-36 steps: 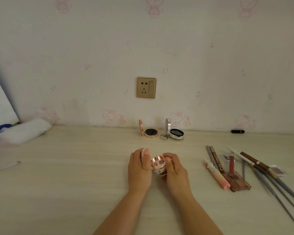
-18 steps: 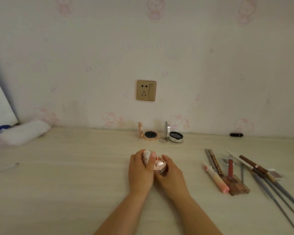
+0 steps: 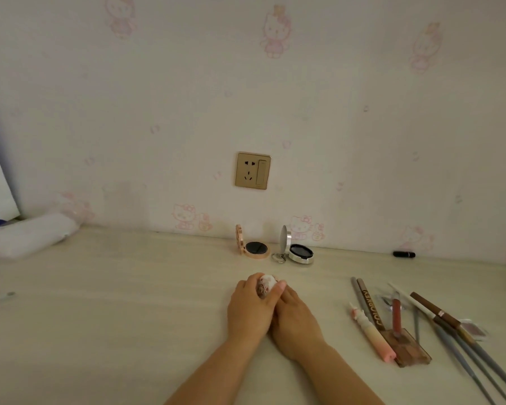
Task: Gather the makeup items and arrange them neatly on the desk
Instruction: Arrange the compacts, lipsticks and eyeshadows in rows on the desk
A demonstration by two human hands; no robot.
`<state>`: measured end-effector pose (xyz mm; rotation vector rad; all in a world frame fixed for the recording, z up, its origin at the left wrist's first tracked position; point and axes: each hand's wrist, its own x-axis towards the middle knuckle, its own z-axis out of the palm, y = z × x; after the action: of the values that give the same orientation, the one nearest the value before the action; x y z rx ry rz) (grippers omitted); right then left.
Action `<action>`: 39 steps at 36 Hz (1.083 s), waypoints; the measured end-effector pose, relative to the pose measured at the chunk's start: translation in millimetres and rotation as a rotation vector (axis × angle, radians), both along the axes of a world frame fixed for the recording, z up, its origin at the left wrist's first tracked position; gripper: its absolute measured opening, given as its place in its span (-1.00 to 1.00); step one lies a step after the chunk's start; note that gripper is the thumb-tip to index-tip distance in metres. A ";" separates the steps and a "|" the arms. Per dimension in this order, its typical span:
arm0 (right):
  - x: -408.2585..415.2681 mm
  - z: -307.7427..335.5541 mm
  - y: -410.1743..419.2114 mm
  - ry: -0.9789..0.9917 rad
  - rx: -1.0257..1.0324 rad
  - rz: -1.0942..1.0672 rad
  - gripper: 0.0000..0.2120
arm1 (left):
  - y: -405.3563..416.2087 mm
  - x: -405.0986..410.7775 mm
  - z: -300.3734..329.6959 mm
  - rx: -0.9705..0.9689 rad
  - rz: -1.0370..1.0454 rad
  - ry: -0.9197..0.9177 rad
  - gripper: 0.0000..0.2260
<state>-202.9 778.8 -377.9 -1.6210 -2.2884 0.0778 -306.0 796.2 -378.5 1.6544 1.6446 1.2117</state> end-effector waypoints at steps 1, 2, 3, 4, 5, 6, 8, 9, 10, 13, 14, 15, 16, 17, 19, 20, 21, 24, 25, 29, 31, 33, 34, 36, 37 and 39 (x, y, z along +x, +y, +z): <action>2.5 0.8 2.0 -0.009 -0.003 0.005 -0.52 | 2.4 0.2 0.6 -0.009 -0.016 -0.012 -0.54; 4.6 1.4 4.1 -0.005 -0.006 0.008 -0.52 | 4.7 0.4 1.4 -0.018 -0.034 -0.032 -0.55; 6.4 1.7 6.1 0.002 -0.009 0.008 -0.53 | 7.0 0.4 2.2 -0.026 -0.050 -0.054 -0.57; 7.9 1.7 8.0 0.009 -0.016 0.001 -0.54 | 9.2 0.1 3.0 -0.032 -0.064 -0.071 -0.57; 9.0 2.0 9.9 0.015 -0.027 -0.013 -0.54 | 11.8 -0.3 3.8 -0.035 -0.077 -0.075 -0.57; 10.3 2.1 11.9 0.020 -0.040 -0.030 -0.54 | 14.5 -0.8 4.1 -0.039 -0.091 -0.065 -0.55; 13.4 2.2 16.8 0.021 -0.057 -0.058 -0.52 | 19.5 -1.2 4.9 -0.042 -0.122 -0.019 -0.52; 15.2 2.5 19.2 0.025 -0.061 -0.066 -0.52 | 21.9 -1.1 5.6 -0.038 -0.133 0.008 -0.53; 17.2 2.9 21.7 0.027 -0.062 -0.071 -0.52 | 24.3 -0.7 6.5 -0.031 -0.138 0.035 -0.54; 24.5 3.7 28.8 0.011 -0.074 -0.067 -0.52 | 32.6 2.0 10.0 -0.016 -0.145 0.096 -0.56; 28.1 3.5 31.3 0.011 -0.076 -0.068 -0.53 | 35.6 3.7 11.0 -0.011 -0.151 0.106 -0.56; 32.3 3.1 33.8 0.007 -0.077 -0.071 -0.53 | 38.8 6.1 11.6 -0.005 -0.160 0.108 -0.57; 37.1 2.7 36.7 0.001 -0.080 -0.078 -0.53 | 41.9 9.5 11.6 -0.001 -0.171 0.105 -0.56; 42.3 2.4 40.2 -0.008 -0.089 -0.088 -0.53 | 45.0 13.6 11.0 0.002 -0.185 0.097 -0.55; 52.4 2.7 48.4 -0.055 -0.121 -0.102 -0.50 | 51.4 23.8 7.7 0.010 -0.210 0.077 -0.53; 57.2 3.7 53.2 -0.091 -0.139 -0.105 -0.49 | 55.1 29.3 5.8 0.016 -0.220 0.059 -0.53; 61.8 5.7 57.5 -0.124 -0.156 -0.110 -0.48 | 58.8 34.4 3.8 0.019 -0.231 0.036 -0.52; 76.8 13.6 67.6 -0.203 -0.207 -0.125 -0.52 | 70.0 48.4 -0.4 0.032 -0.281 -0.024 -0.54; 82.5 16.3 69.4 -0.234 -0.227 -0.124 -0.53 | 73.1 53.0 -1.0 0.035 -0.301 -0.037 -0.56; 104.7 21.2 75.8 -0.256 -0.245 -0.132 -0.53 | 83.4 72.9 -3.0 0.042 -0.356 -0.087 -0.58; 113.0 21.1 81.4 -0.226 -0.237 -0.168 -0.55 | 88.2 83.0 -3.8 0.040 -0.367 -0.115 -0.53; 119.6 23.6 89.0 -0.195 -0.235 -0.223 -0.58 | 93.8 91.7 -4.6 0.057 -0.371 -0.133 -0.52; 122.8 25.5 93.5 -0.186 -0.231 -0.235 -0.61 | 96.3 95.6 -4.9 0.067 -0.376 -0.136 -0.52; 129.2 28.9 101.1 -0.197 -0.225 -0.228 -0.66 | 100.9 102.1 -6.0 0.092 -0.386 -0.125 -0.54; 132.6 30.0 103.9 -0.206 -0.224 -0.223 -0.67 | 103.2 105.0 -6.6 0.101 -0.385 -0.116 -0.55; 139.7 31.1 109.0 -0.207 -0.215 -0.216 -0.70 | 107.1 110.4 -7.3 0.107 -0.372 -0.101 -0.56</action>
<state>-63.2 887.8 -346.9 -2.0641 -2.3017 0.1121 -195.6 903.3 -385.8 1.8307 1.1627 1.1852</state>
